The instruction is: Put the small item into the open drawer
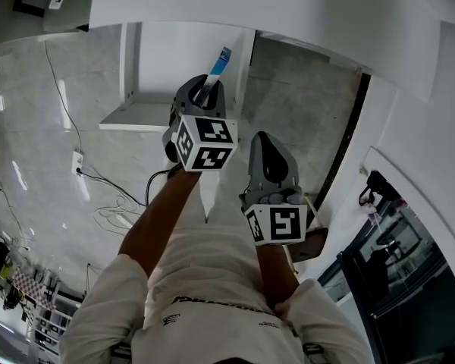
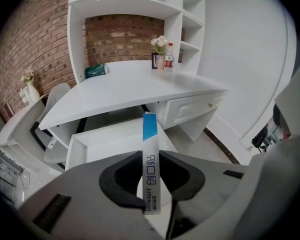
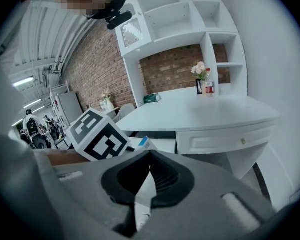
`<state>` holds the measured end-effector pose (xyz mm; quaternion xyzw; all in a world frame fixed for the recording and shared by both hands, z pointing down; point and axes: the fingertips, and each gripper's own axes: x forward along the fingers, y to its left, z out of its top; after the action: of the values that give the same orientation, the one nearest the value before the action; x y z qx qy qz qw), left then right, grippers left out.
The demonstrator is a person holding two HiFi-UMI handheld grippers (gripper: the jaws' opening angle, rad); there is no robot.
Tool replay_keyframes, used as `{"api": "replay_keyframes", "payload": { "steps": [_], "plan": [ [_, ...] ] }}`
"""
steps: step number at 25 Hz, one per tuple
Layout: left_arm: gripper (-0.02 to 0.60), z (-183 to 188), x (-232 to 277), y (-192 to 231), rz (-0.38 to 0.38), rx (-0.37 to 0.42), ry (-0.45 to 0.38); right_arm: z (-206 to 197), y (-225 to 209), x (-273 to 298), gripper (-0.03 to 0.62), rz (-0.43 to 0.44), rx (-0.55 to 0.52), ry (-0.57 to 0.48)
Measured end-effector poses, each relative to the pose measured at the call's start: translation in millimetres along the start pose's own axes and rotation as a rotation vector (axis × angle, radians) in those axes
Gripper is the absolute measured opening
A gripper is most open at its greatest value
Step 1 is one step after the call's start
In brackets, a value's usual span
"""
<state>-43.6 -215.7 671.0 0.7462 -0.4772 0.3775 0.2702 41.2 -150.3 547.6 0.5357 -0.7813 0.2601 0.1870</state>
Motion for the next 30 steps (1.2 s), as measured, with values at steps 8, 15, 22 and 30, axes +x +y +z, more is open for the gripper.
{"api": "replay_keyframes", "payload": {
  "steps": [8,15,22,30],
  "plan": [
    [0.086,-12.0,22.6,-8.0,-0.06,0.112,0.095,-11.4,-4.6,-2.7,-0.002,-0.001,0.029,0.002],
    [0.087,-23.7,43.3,-11.9,-0.125,0.229,0.174,-17.9,-8.2,3.2,-0.002,-0.003,0.033,0.008],
    [0.087,-32.2,53.0,-22.7,-0.198,0.311,0.257,-18.9,-10.2,6.2,-0.002,-0.01,0.041,0.006],
    [0.087,-44.7,71.4,-25.0,-0.28,0.336,0.327,-22.9,-21.4,7.9,-0.002,-0.036,0.048,-0.003]
  ]
}}
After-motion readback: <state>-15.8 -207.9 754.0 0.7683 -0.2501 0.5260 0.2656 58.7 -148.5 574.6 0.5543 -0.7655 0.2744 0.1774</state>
